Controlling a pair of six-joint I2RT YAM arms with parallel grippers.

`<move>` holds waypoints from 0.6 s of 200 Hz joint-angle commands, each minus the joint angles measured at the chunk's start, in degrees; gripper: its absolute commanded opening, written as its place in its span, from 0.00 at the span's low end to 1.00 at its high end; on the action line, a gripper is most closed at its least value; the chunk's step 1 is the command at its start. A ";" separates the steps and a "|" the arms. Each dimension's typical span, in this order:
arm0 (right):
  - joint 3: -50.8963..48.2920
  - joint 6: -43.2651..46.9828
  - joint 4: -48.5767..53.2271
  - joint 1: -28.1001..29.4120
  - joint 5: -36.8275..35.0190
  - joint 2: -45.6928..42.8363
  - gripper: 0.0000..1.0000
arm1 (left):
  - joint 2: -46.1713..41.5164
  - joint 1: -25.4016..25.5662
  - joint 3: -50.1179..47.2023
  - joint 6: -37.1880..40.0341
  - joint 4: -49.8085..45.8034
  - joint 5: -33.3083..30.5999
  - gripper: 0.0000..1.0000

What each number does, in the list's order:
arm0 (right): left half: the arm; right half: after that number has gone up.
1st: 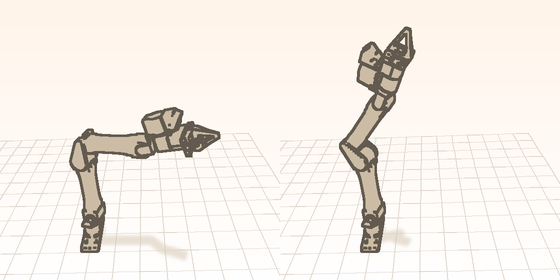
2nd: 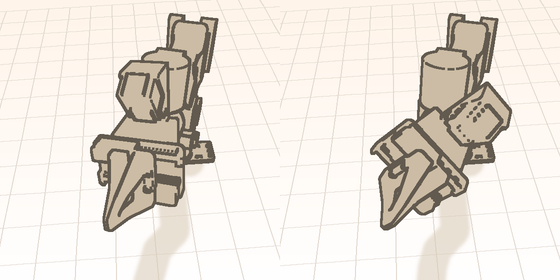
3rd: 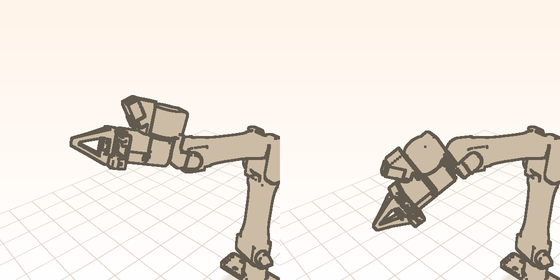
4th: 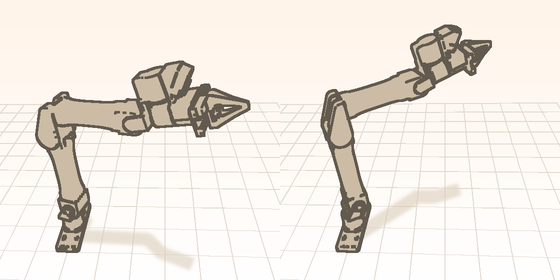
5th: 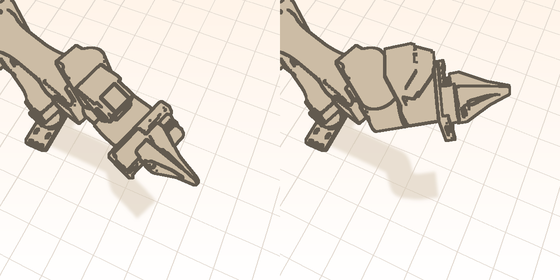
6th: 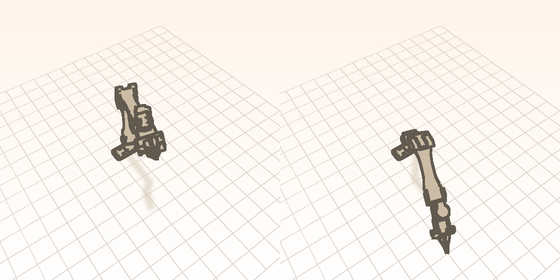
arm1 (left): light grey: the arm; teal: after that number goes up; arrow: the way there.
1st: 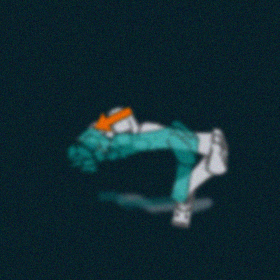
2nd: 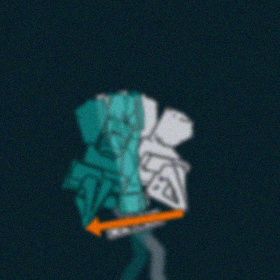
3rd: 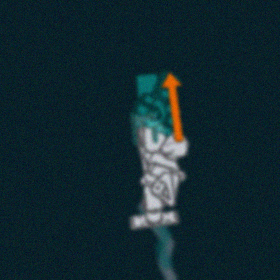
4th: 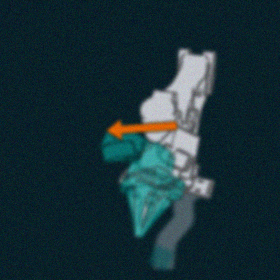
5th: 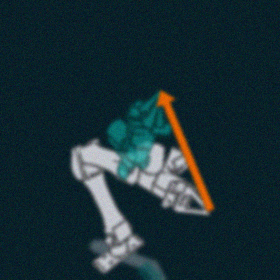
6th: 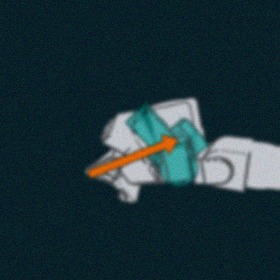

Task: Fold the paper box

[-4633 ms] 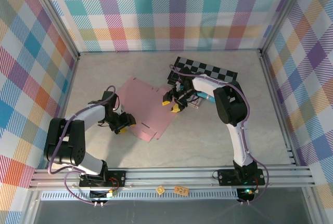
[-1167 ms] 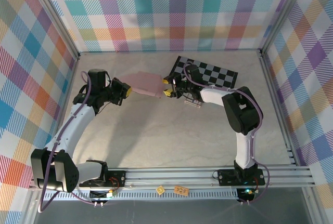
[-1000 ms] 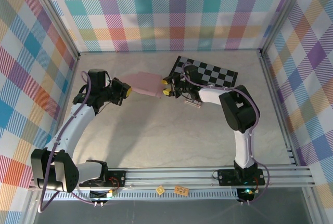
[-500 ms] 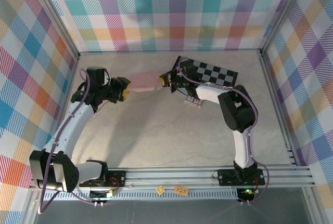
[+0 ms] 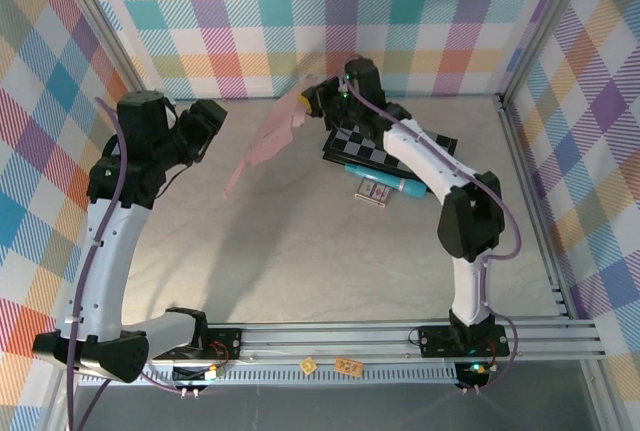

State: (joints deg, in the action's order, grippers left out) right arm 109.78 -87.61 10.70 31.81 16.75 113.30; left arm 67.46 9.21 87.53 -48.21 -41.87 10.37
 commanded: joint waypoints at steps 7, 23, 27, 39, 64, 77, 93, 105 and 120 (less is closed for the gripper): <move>9.00 5.18 23.24 1.93 -9.94 -6.11 0.00 | 1.24 1.00 1.97 6.60 0.33 -1.18 0.62; 14.24 4.33 34.36 3.57 -16.74 -7.25 0.00 | 2.19 1.24 1.81 8.00 1.41 -0.19 0.61; 15.41 3.75 36.59 3.99 -18.38 -7.30 0.00 | 2.39 1.32 1.71 8.32 1.50 -0.11 0.61; 21.45 -0.28 47.84 6.96 -27.96 -7.06 0.00 | 2.68 1.63 1.35 9.55 2.09 -0.08 0.61; 32.68 -6.24 61.77 11.37 -37.36 -3.35 0.00 | 3.45 2.19 1.07 12.07 2.25 -0.48 0.60; 35.43 -9.05 65.65 12.08 -36.56 -1.13 0.00 | 3.80 2.37 0.89 13.79 2.16 0.14 0.60; 35.66 -12.86 68.09 12.27 -33.54 1.38 0.00 | 3.67 2.79 -0.07 16.48 2.55 1.13 0.58; 35.67 -13.61 68.31 12.31 -33.15 2.88 0.00 | 3.00 3.53 -0.92 20.12 2.42 1.29 0.57; 35.68 -13.73 68.10 12.18 -34.72 4.37 0.00 | 1.20 5.29 -3.20 25.25 2.66 1.71 0.54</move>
State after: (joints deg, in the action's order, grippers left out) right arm 145.49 -96.71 71.55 44.56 -14.94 113.14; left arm 71.07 11.90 87.24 -32.58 -40.34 10.57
